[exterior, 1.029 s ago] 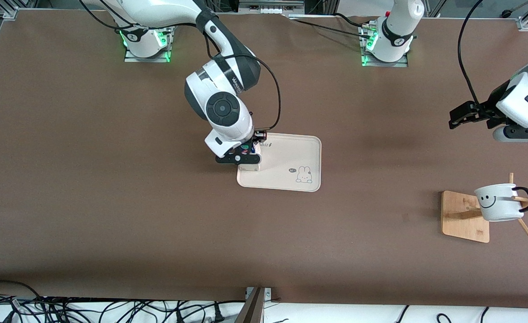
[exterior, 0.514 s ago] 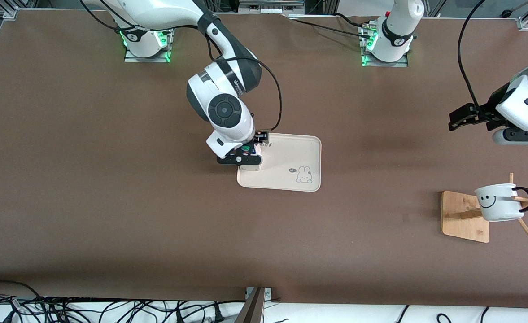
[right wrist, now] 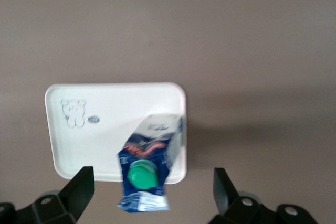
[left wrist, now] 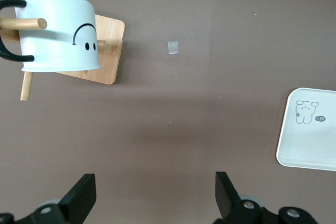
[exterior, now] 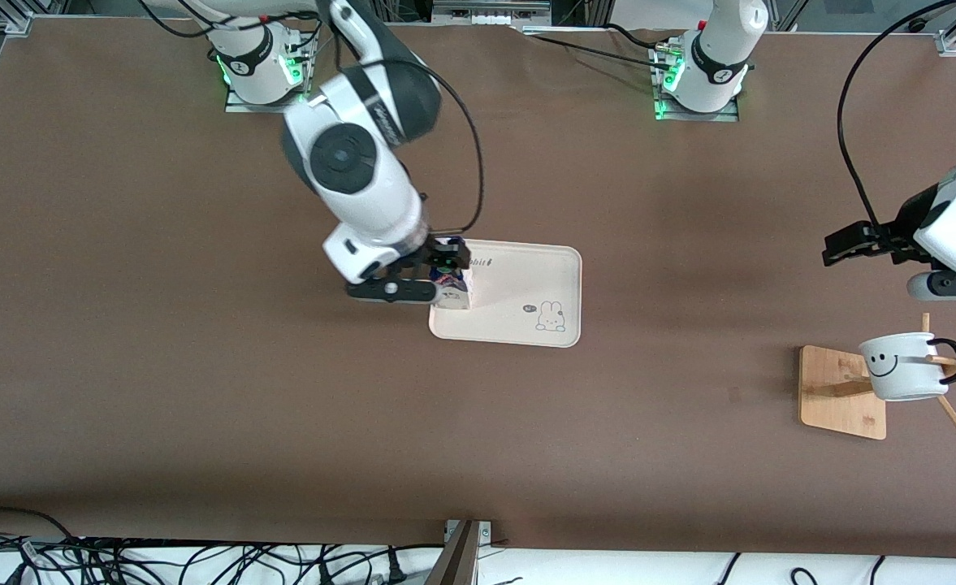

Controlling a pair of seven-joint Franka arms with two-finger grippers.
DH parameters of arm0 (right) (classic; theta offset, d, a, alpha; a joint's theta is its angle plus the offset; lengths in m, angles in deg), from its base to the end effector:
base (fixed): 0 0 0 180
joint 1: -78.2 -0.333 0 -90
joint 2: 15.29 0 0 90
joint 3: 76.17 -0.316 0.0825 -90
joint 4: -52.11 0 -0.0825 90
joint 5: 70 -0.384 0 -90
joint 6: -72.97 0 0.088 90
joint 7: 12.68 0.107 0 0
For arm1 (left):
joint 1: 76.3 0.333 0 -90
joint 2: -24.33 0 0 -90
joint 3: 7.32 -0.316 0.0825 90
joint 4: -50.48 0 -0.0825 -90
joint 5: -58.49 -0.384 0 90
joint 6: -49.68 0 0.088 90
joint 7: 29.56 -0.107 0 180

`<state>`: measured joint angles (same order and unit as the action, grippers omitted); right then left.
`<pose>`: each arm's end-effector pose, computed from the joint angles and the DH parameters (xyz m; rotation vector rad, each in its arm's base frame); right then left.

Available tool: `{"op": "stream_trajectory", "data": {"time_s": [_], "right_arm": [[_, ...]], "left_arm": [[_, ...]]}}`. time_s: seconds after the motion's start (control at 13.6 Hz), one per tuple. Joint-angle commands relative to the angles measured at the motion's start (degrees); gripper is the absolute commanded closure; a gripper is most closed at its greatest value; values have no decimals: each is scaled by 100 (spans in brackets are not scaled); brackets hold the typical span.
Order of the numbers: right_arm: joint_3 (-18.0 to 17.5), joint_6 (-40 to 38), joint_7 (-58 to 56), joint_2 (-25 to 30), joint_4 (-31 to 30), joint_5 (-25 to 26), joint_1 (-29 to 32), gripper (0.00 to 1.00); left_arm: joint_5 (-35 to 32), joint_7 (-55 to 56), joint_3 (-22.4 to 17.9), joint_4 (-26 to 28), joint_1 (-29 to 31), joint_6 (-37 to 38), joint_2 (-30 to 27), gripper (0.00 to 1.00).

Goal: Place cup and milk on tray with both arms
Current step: 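Lower the carton onto the tray and open the right gripper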

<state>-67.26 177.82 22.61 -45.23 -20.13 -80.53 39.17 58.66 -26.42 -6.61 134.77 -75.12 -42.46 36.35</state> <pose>0.5975 0.3926 0.4660 -3.0229 0.1668 0.0170 0.6172 0.0055 0.5516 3.1341 0.0994 -0.1143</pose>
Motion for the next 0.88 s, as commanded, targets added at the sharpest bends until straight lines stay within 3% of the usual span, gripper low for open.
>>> {"op": "stream_trajectory", "data": {"time_s": [0.0,0.22,0.44,0.59,0.73,0.81], "right_arm": [[601,-770,-1063,487,-141,-142,167,0],[1349,-1579,-1744,1119,-220,-424,185,0],[1754,-2021,-2367,1752,-526,-284,176,0],[1755,-2162,-2413,2200,-868,154,176,0],[1606,-1935,-2431,2806,-1648,471,359,0],[1196,-1829,-2570,2992,-1887,568,787,0]], "left_arm": [[27,204,-9,-107,154,82,108,0],[19,862,-9,156,268,-40,-6,0],[27,1162,8,1112,408,-872,-549,0],[27,1207,8,2069,435,-1794,-1076,0],[123,1234,17,2939,601,-2944,-1429,0],[237,1225,52,3300,690,-3603,-1543,0]]}}
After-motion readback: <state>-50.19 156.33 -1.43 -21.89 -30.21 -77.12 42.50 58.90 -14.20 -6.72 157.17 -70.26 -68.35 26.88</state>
